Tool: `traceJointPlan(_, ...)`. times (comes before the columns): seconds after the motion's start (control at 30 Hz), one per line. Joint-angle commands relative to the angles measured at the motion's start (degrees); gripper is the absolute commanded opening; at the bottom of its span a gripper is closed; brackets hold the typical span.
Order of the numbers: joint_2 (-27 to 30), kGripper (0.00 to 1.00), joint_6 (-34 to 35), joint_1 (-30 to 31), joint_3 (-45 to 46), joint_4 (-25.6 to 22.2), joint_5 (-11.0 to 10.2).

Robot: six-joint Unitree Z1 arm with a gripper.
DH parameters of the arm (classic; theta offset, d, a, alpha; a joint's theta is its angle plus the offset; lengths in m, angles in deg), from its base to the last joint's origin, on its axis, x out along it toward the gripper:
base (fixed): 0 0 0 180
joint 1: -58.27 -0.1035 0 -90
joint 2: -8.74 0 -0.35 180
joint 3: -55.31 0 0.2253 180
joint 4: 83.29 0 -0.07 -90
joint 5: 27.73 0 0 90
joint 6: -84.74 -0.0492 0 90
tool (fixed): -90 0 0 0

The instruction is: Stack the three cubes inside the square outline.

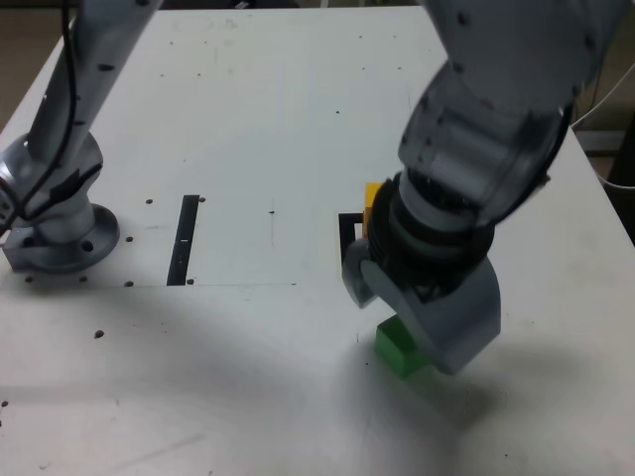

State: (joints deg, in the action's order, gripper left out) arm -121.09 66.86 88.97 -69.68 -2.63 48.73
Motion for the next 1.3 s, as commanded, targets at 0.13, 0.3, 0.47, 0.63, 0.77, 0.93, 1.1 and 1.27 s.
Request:
traceJointPlan(0.13, -0.96, 0.99, -0.13, 0.08, 1.68, 2.73, 0.66)
traceJointPlan(0.3, -1.75, 0.98, -0.13, -0.20, 2.04, 3.89, 1.03)
traceJointPlan(0.47, -2.19, 0.96, -0.13, -0.58, 1.83, 4.47, 1.54)
traceJointPlan(0.63, -2.28, 0.89, -0.08, -0.98, 1.77, 4.53, 2.28)
traceJointPlan(0.77, -2.39, 0.76, 0.21, -1.16, 1.94, 4.64, 2.81)
traceJointPlan(0.93, -2.69, 0.54, 0.96, -1.20, 2.30, 5.23, 2.99)
traceJointPlan(1.1, -3.11, 0.37, 1.22, -1.21, 2.35, 5.89, 2.90)
traceJointPlan(1.27, -3.40, 0.30, 1.41, -1.20, 2.55, 6.18, 2.83)
